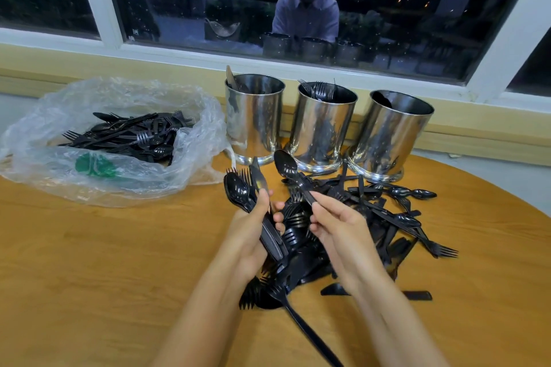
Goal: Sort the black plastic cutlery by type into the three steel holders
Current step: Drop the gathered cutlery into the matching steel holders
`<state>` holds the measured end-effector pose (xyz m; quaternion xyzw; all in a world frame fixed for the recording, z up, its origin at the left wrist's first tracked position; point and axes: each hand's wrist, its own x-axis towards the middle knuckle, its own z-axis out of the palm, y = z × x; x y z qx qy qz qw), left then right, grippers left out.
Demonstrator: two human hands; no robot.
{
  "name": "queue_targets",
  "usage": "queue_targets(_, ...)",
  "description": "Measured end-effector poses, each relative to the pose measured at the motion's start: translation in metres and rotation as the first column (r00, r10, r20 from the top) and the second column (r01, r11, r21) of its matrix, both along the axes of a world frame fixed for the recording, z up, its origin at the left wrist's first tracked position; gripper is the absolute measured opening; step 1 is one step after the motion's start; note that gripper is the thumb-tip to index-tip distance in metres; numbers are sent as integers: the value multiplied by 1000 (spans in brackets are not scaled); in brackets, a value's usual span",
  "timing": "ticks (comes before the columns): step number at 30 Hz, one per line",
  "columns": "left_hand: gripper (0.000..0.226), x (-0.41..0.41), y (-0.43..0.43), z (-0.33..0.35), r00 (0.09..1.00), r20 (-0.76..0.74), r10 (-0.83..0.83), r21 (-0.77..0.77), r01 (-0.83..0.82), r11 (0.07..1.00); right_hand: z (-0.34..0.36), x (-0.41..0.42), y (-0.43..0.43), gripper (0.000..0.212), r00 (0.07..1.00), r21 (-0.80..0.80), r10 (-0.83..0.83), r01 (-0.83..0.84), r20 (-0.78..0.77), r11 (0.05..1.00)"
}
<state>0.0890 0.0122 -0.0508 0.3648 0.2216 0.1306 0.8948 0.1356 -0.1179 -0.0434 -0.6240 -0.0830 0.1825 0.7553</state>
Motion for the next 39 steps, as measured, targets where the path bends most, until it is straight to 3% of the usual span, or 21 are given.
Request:
queue_targets(7,43,-1,-13,-2,997,-71,-30,174,42,984,-2,-25,12,9,994,-46,5,1,109,999)
queue_targets(13,51,0,-11,-2,997,-77,22,222,-4,975,-12,-26,16,7,951,-238,76,-3,298,971)
queue_targets(17,26,-2,-6,-1,999,-25,21,242,-14,970,-3,-20,11,7,887,-284,95,42,452,958)
queue_targets(19,22,-4,-5,2,998,37,-47,247,36,968,8,-7,7,7,904,-215,10,91,427,972)
queue_targets(21,22,-7,-6,3,987,58,-149,291,126,948,18,11,5,12,915,-243,-8,115,403,963)
queue_targets(24,23,-10,-11,5,964,37,-264,359,233,904,32,31,11,26,917,-346,151,-16,368,938)
queue_targets(27,24,-12,-14,7,953,-13,-304,409,282,868,42,38,18,7,872,-389,241,-64,426,919)
queue_targets(28,25,-12,-14,7,953,-25,-303,431,284,857,41,41,19,21,859,-382,212,-21,466,924)
queue_targets(30,23,-12,-13,8,955,-26,-295,463,273,843,38,48,21,35,837,-383,148,78,527,920)
queue_targets(32,19,-12,-12,8,963,-26,-270,465,250,849,39,49,22,36,817,-409,179,75,548,909)
queue_targets(35,19,-10,-7,7,991,-36,-131,440,133,888,38,53,14,16,821,-409,237,-5,519,912)
queue_targets(37,18,-9,0,8,1000,-20,-3,401,10,916,32,59,4,8,781,-461,226,88,583,883)
queue_targets(39,18,-9,7,9,994,-11,106,373,-94,923,21,65,-5,9,730,-586,290,183,619,789)
